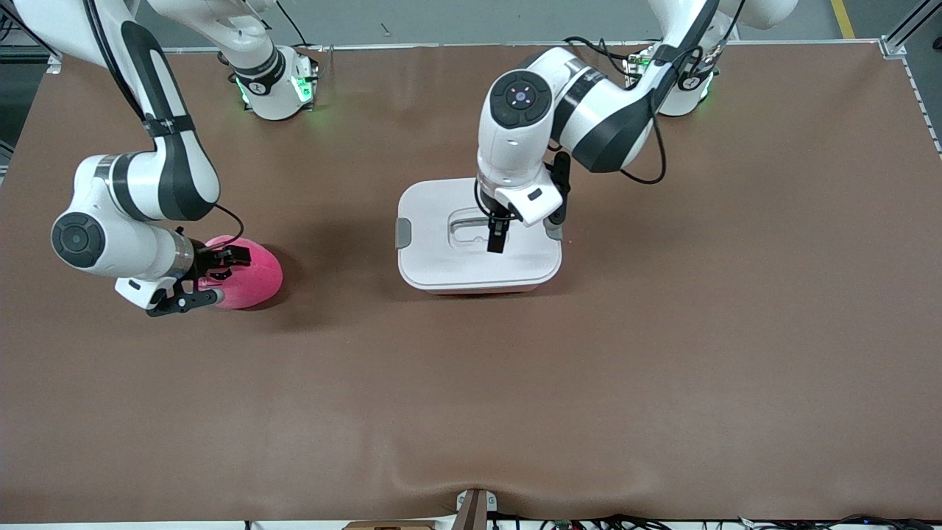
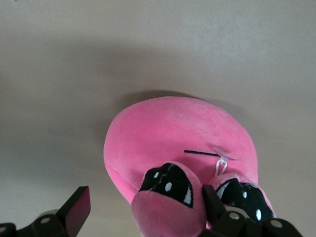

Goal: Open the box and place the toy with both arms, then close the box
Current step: 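Grasp the plush with the right gripper while the left gripper reaches the lid handle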

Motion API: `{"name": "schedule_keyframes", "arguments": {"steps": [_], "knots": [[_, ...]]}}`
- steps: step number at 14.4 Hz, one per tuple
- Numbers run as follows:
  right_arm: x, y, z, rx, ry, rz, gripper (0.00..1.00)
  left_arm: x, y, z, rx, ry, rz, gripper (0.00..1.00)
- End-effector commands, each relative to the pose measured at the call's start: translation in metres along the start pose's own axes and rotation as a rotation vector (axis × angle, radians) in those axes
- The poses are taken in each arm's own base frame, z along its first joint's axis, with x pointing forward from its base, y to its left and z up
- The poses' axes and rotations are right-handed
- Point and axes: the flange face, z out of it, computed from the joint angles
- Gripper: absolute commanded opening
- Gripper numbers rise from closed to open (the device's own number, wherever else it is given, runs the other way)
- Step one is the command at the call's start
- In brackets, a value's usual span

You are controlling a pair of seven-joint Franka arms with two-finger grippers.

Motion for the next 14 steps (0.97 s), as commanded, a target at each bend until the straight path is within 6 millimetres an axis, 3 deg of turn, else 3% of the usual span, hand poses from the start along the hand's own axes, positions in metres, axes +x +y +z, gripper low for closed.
{"name": "schedule_keyframes", "arguments": {"steps": [1,2,3,4,5,11,13,14], "knots": [[-0.003,0.001,0.007,-0.012,-0.02,-0.01,1.0,-0.019,-0.004,0.007,-0.005,-0.013,-0.054,1.0],[-0.003,0.0,0.008,-0.012,-0.02,-0.011,1.0,-0.026,-0.01,0.012,-0.003,-0.004,-0.052,1.0],[-0.003,0.0,0.009,-0.011,-0.029,-0.011,0.72,-0.029,-0.013,0.014,-0.004,0.003,-0.051,1.0],[-0.004,-0.002,0.009,-0.011,-0.034,-0.014,0.54,-0.03,-0.014,0.014,-0.005,0.003,-0.06,1.0],[-0.004,-0.002,0.009,-0.011,-0.034,-0.014,0.41,-0.031,-0.015,0.016,-0.004,0.004,-0.069,1.0],[0.003,0.002,0.024,-0.011,-0.041,-0.009,0.35,-0.032,-0.016,0.042,0.012,0.021,-0.106,1.0],[0.002,0.002,0.023,-0.01,-0.043,-0.009,0.01,-0.027,-0.019,0.053,0.028,0.038,-0.114,1.0],[0.002,0.003,0.022,-0.009,-0.044,-0.006,0.0,-0.027,-0.02,0.055,0.032,0.041,-0.113,1.0]]}}
